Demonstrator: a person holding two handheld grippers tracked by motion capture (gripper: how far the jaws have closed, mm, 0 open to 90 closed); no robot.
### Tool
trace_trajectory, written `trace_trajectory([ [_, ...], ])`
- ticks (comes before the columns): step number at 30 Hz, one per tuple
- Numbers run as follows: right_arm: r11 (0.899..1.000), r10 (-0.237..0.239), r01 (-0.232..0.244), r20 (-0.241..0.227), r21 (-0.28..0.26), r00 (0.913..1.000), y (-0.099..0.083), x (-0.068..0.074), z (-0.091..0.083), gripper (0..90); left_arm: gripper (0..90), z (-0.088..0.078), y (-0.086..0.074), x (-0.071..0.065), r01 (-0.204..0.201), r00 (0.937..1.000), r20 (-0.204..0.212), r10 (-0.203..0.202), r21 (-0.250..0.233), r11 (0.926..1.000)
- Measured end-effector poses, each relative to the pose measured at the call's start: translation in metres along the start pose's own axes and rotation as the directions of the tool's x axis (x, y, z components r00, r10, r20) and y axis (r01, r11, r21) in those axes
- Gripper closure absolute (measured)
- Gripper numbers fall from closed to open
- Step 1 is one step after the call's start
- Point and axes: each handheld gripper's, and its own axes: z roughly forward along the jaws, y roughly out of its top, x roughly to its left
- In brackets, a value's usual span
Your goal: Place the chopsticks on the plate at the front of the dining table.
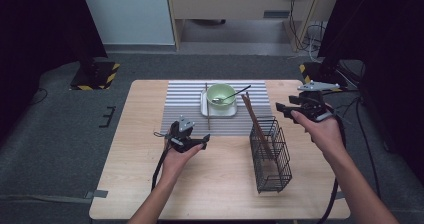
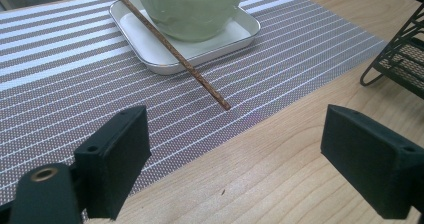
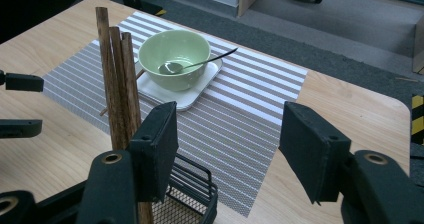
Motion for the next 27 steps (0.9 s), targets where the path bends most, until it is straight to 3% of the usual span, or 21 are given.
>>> trace_trajectory([
  [6, 1.0, -0.009, 0.009, -0.014, 0.01, 0.9999, 0.002, 0.009, 0.006, 41.4, 10.7, 0.002, -0.001, 0.001, -0.006, 0.9993, 0.037, 0.006, -0.002, 1.0],
  [12, 1.0, -0.021, 0.021, -0.026, 0.011, 0.9994, 0.008, 0.019, 0.011, 41.9, 10.7, 0.0, -0.004, 0.0, -0.028, 0.9987, 0.043, 0.028, 0.006, 0.9996],
  [27, 0.998, -0.043, 0.045, -0.059, 0.038, 0.9974, 0.027, 0.044, 0.029, 46.8, 10.8, 0.001, -0.024, 0.009, 0.023, 0.998, 0.058, -0.024, 0.022, 0.9995],
])
